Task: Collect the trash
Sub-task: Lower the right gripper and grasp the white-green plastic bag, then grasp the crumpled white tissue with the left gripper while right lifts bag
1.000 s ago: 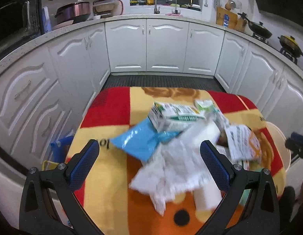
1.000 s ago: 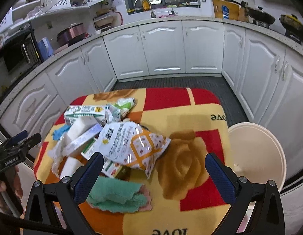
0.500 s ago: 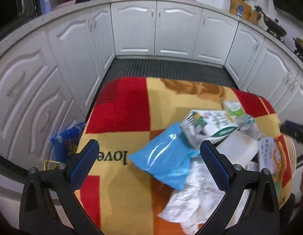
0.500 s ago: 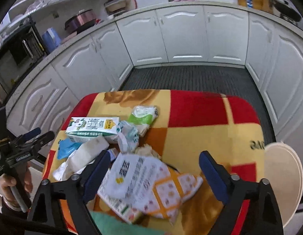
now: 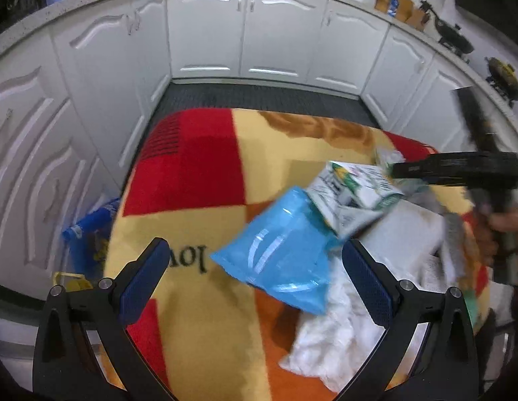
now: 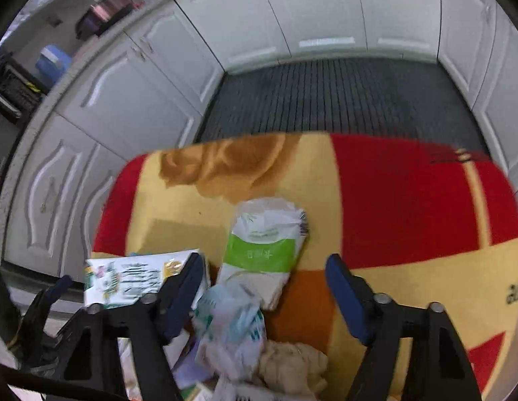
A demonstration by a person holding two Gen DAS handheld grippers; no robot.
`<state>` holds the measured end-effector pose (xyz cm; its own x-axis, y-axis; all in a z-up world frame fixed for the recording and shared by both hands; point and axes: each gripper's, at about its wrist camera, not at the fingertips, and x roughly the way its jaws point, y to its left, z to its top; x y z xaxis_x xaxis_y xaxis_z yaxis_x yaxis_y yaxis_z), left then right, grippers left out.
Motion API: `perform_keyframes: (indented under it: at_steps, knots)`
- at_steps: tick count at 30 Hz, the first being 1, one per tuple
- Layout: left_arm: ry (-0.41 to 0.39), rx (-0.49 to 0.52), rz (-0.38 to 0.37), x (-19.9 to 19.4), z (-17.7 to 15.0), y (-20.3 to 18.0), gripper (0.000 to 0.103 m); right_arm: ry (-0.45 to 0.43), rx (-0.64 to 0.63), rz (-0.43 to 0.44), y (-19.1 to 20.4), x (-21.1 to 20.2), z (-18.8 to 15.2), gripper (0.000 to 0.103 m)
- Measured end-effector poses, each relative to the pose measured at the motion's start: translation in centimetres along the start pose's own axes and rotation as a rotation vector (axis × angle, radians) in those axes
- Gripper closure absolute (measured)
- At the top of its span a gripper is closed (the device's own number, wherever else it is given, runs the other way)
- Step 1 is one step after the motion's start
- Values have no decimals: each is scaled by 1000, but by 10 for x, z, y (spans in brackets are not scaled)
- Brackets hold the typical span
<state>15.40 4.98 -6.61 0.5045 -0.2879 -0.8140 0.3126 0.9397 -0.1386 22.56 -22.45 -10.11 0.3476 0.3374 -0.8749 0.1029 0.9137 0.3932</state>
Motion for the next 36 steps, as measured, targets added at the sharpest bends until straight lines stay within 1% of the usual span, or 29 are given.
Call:
perform_keyframes:
  at_steps: [1,2,4,5,6,7,9,10,13,15,16,17,18,19,20,21,22,23,24,25,27,29,30,31,32,33,34,35,36]
  knots:
    - [-1,7,-32,-6,-4,-2,1,17,12,11,-2,7,0,50]
    - [-3,16,-52,-10,-6,-4,1,16,16,19,-3,10,-1,52]
    - [-5,43,-87,-18,-15,-9,1,-23,-8,2,-3,5,-3,65]
    - [3,57,-99,-20,-19,-11,1,-29,-14,3,-4,2,-4,66]
    - [13,68,-107,-20,-22,-14,1,-42,-22,5,-5,-2,-5,73]
    - [24,81,-118,-21,-27,-16,1,-56,-31,2,-6,-7,-6,77]
    - [31,100,-125,-22,-35,-20,2,-89,-49,-3,-9,-19,-9,80]
    - [34,110,-124,-22,-40,-23,6,-109,-49,-1,-12,-27,-11,86]
    - [69,119,-127,-11,-51,-33,10,-148,-30,37,-19,-46,-15,87]
    - [85,102,-121,1,-55,-35,19,-177,-24,50,-23,-61,-22,87]
    - [92,88,-121,7,-57,-36,27,-186,-25,53,-23,-66,-24,87]
    - [101,70,-123,12,-58,-35,40,-193,-29,54,-24,-71,-28,87]
    - [113,47,-127,18,-60,-34,49,-197,-32,52,-24,-74,-31,87]
    - [133,18,-141,23,-62,-32,69,-196,-32,49,-24,-76,-33,87]
    - [148,-17,-157,27,-64,-29,79,-188,-28,46,-25,-75,-34,87]
    - [135,-36,-155,27,-65,-27,81,-175,-19,44,-26,-73,-33,87]
    - [126,-51,-158,24,-67,-26,85,-148,1,47,-28,-68,-31,85]
    - [128,-64,-168,22,-68,-24,89,-122,20,49,-30,-61,-29,80]
    - [127,-72,-174,19,-70,-24,89,-106,37,49,-31,-55,-27,59]
    - [123,-71,-172,15,-73,-24,90,-106,46,48,-33,-51,-26,49]
    - [108,-59,-150,6,-76,-24,92,-106,59,37,-32,-38,-20,49]
    - [90,-67,-129,-7,-79,-21,94,-84,94,53,-34,-22,-12,49]
    - [85,-76,-129,-13,-80,-19,94,-60,123,66,-36,-12,-8,49]
    - [77,-84,-131,-20,-82,-17,94,-41,148,75,-38,-4,-6,54]
    - [70,-84,-133,-28,-83,-15,94,-66,159,77,-39,-2,-5,56]
    - [62,-79,-137,-35,-85,-16,94,-90,143,74,-37,-6,-5,70]
    - [51,-72,-140,-44,-87,-17,94,-90,122,71,-35,-8,-6,83]
    - [43,-65,-141,-50,-88,-19,94,-96,105,76,-34,-12,-8,84]
    - [30,-59,-143,-59,-89,-21,94,-123,92,80,-34,-21,-11,88]
